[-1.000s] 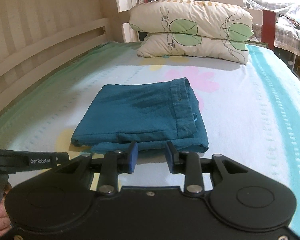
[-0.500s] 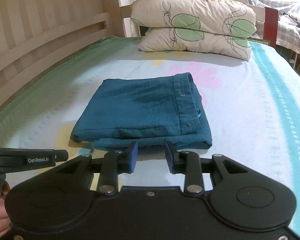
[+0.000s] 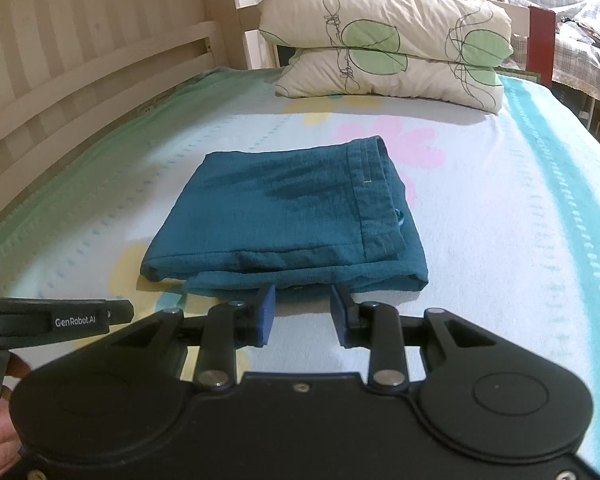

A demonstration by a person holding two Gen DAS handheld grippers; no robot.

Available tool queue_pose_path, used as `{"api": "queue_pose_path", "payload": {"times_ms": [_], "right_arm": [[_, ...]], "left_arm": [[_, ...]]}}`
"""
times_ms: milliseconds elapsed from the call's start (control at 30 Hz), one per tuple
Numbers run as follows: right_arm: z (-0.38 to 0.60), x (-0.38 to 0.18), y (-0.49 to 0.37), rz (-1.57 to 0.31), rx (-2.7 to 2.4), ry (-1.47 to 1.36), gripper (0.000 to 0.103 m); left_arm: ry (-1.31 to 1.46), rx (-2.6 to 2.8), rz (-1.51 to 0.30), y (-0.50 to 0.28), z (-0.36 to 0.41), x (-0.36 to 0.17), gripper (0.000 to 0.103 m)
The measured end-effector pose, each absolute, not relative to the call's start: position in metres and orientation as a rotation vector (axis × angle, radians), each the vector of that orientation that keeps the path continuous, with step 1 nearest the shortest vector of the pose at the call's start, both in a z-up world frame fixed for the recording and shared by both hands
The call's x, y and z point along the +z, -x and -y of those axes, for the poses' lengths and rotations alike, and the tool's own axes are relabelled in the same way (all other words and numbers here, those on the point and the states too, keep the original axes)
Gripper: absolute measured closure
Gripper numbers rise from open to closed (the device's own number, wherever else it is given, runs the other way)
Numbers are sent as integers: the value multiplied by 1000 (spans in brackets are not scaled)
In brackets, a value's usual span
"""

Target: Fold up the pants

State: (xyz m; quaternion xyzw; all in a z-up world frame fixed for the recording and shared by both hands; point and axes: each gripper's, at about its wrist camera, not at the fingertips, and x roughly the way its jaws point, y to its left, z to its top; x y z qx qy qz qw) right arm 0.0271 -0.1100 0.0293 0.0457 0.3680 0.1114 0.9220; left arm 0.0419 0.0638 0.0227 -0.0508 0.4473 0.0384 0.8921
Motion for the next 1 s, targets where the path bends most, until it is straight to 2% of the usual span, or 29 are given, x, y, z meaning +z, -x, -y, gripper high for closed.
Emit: {"api": "queue_pose_path", "payload": {"times_ms": [1000], "right_arm": [[104,26,-26,-773,227,-93,61]], "left_arm": [[118,67,-936,-42,-66,21,83]]}}
